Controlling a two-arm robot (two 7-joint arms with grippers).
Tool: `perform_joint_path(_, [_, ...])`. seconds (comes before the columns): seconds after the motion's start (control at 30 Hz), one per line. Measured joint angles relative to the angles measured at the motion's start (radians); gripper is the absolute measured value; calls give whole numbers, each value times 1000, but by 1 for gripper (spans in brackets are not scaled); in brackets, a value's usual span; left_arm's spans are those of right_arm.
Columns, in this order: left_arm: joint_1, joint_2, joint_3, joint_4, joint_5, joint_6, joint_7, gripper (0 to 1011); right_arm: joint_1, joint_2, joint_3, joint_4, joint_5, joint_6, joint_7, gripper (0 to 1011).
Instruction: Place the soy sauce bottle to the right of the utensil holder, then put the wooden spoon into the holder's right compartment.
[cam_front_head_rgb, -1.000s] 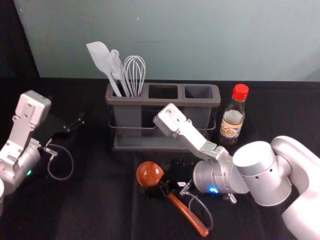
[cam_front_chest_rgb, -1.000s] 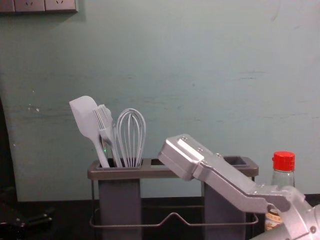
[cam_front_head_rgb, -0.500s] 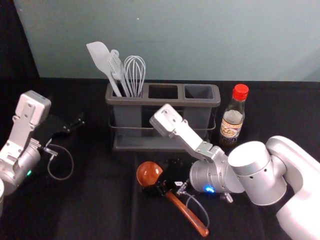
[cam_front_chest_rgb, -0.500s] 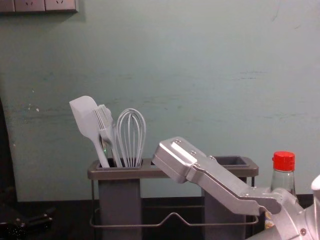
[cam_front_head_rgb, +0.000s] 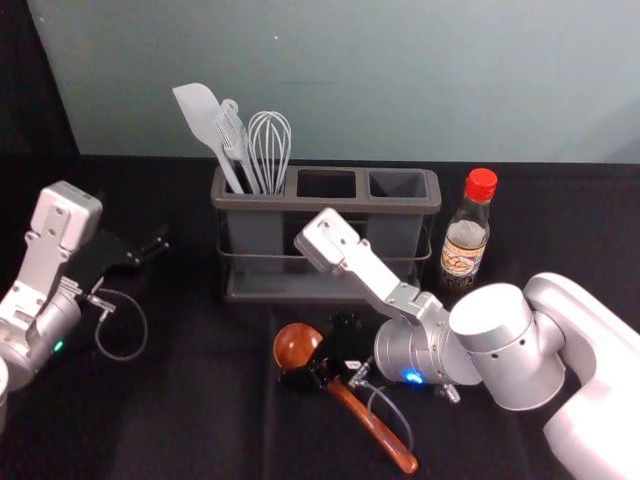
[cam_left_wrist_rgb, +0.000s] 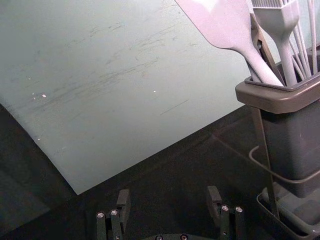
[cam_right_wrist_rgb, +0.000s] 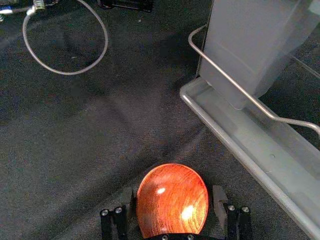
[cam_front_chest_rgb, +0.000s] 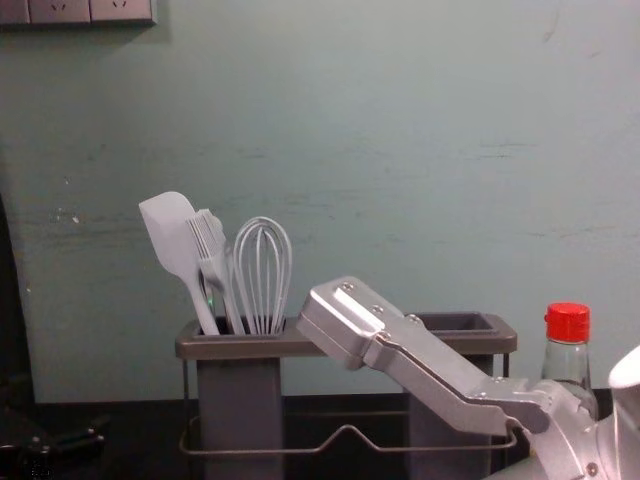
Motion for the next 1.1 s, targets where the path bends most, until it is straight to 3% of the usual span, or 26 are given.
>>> perform_joint_path(0.27, [0,0,0,0,0,0,0,1005,0,1,0,-2,1,2,0,1002])
perform_joint_path(0.53, [0,0,0,0,0,0,0,1005,0,2,-1,-3,3,4,-1,841])
perform_joint_path(0.9, [0,0,0,0,0,0,0,1005,-1,2,-1,-4,5,6,-1,841])
perform_joint_path(1.0, [0,0,0,0,0,0,0,1005,-17,12,15,-32,7,-25,2,840])
perform_joint_path(1.1, [0,0,0,0,0,0,0,1005,-52,32,53,-92,25,-96,19,840])
